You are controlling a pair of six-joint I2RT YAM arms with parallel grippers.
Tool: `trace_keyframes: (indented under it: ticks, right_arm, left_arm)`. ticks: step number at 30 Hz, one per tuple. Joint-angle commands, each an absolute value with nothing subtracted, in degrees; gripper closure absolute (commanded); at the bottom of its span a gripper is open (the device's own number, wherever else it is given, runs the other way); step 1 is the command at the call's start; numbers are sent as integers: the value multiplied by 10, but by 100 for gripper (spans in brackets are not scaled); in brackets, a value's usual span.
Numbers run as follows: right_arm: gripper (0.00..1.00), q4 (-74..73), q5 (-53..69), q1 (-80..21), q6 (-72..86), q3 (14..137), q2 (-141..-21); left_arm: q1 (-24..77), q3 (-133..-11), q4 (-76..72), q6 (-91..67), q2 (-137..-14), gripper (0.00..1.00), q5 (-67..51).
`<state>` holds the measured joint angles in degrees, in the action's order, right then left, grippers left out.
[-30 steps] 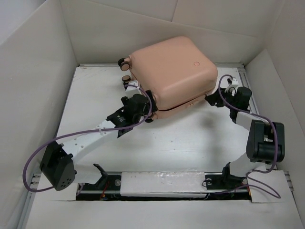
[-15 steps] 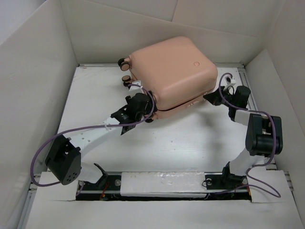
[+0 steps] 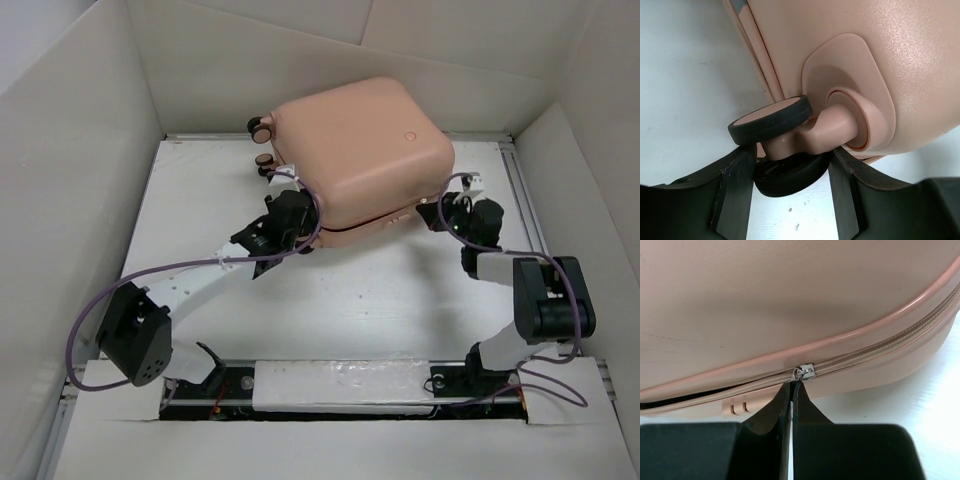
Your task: Pack the luggage
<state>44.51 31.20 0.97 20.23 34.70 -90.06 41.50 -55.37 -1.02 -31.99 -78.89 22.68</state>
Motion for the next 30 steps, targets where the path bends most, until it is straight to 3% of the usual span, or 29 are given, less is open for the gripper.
trace_keyframes:
  ticks: [1, 4, 10, 16, 18, 23, 30]
  right_arm:
    - [100, 529, 417, -111, 266, 299, -867]
    - [100, 676, 445, -151, 328, 254, -862]
    - [100, 785, 469, -186, 395, 217, -862]
    - [100, 743, 299, -417, 367, 286, -919]
    - [100, 793, 259, -486, 377, 303, -968]
    - [100, 1038, 205, -512, 473, 337, -1112]
    - [100, 1038, 190, -538, 483, 431, -1235]
  left_arm:
    - [424, -565, -112, -337, -780, 100, 159]
    - [424, -565, -112, -337, -770, 100, 159]
    - [424, -570, -106, -337, -753, 100, 154]
    - [424, -570, -126, -358, -748, 100, 88]
    - [424, -565, -134, -372, -742, 100, 67]
    - [424, -559, -110, -374, -690, 100, 48]
    - [431, -594, -22, -377, -631, 100, -29]
